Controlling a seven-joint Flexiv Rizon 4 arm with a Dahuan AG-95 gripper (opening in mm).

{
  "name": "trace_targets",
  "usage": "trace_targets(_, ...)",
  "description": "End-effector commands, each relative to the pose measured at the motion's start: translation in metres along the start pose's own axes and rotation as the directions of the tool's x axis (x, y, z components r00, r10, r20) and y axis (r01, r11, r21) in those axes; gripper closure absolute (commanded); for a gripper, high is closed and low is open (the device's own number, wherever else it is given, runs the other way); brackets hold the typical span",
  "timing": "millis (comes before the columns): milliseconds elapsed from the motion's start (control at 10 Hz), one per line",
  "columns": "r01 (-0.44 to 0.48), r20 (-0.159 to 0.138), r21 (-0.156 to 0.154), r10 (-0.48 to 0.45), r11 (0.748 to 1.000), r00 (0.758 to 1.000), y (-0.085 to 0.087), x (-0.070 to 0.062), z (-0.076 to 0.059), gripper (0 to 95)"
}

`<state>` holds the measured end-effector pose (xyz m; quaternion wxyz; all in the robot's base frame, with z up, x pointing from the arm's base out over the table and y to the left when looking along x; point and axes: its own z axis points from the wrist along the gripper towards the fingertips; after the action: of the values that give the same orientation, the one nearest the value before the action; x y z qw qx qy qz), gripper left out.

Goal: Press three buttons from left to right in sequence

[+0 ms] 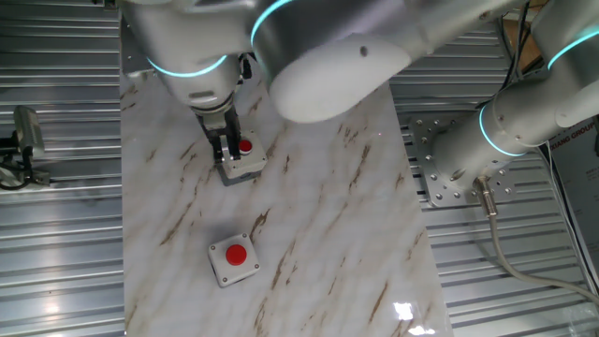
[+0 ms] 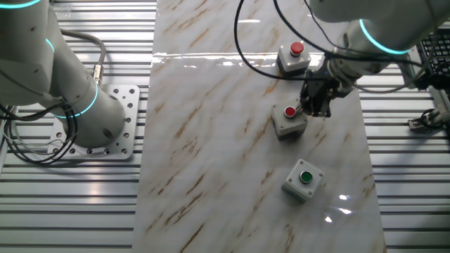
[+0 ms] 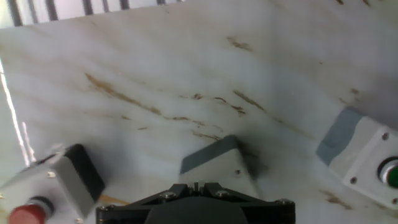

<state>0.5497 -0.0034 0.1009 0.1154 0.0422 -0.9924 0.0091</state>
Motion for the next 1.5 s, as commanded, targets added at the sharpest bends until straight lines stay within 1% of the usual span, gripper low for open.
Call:
trace_targets(100,-0.031,-0.030,0.026,0.031,0.999,0.999,0.007,-0.005,-0.008,95.0)
trace_targets(300,-0.012,-0.048,0.054,0.015,0.998,0.999,0.008,-0.005,-0.010,95.0)
trace_targets(400,-0.006,-0.051,0.061,0.009,0.998,0.999,0.008,-0.005,-0.010,95.0)
trace_targets(500,0.059,-0.078,0.134,-0.049,0.989,0.996,0.007,-0.002,-0.011,95.0)
trace_targets(600,0.081,-0.085,0.145,-0.069,0.986,0.994,0.003,0.001,-0.012,95.0)
trace_targets(700,0.091,-0.087,0.142,-0.079,0.986,0.993,-0.001,0.004,-0.013,95.0)
trace_targets(900,0.145,-0.101,0.121,-0.133,0.982,0.986,-0.023,0.016,-0.021,95.0)
trace_targets(1000,0.180,-0.120,0.096,-0.168,0.979,0.978,-0.039,0.019,-0.028,95.0)
trace_targets(1100,0.177,-0.133,0.061,-0.167,0.982,0.977,-0.049,0.022,-0.033,95.0)
trace_targets(1200,0.178,-0.134,0.033,-0.172,0.983,0.976,-0.057,0.025,-0.036,95.0)
trace_targets(1300,0.183,-0.110,-0.005,-0.183,0.983,0.977,-0.068,0.031,-0.036,95.0)
trace_targets(1400,0.173,-0.107,-0.003,-0.172,0.985,0.979,-0.065,0.030,-0.035,95.0)
trace_targets(1500,0.147,-0.114,0.010,-0.145,0.989,0.983,-0.058,0.025,-0.035,95.0)
